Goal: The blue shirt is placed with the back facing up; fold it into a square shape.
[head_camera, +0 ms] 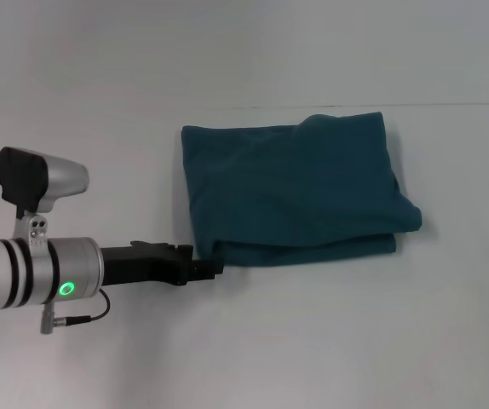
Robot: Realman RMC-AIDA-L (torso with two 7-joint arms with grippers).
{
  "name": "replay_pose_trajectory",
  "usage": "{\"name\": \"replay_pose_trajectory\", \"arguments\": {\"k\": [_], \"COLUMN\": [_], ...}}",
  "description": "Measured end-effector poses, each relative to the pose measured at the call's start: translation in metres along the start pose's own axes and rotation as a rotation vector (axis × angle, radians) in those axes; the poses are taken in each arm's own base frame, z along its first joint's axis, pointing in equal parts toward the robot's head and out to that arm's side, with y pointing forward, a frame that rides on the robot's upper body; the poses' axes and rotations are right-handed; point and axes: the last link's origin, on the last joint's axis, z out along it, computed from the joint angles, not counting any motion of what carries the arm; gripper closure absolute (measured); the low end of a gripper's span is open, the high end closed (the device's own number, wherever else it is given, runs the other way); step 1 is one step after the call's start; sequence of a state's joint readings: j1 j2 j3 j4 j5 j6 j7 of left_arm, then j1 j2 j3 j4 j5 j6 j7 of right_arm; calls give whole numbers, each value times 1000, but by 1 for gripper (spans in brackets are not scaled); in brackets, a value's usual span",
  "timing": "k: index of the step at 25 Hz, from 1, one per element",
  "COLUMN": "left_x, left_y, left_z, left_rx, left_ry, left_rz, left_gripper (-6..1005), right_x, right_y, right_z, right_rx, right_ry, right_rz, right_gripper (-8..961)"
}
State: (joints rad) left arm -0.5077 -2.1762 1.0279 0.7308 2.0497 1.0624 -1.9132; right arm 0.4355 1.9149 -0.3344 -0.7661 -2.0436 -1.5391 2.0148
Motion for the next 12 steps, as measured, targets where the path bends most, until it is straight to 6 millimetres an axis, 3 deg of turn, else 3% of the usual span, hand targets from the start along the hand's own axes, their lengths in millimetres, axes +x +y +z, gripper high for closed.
{"name": "replay_pose_trajectory", "arguments": {"k": [12], "left_x": [7], "left_y": [2], "left_z": [16], "left_rx": [67], "left_ry": [16], "left_rz": [-40], "left_gripper": [323], "right_x": [1], "right_y": [-2], "right_z": [-1], "right_rx": [2], "right_ry": [1], "right_rz": [9], "right_gripper": [160]}}
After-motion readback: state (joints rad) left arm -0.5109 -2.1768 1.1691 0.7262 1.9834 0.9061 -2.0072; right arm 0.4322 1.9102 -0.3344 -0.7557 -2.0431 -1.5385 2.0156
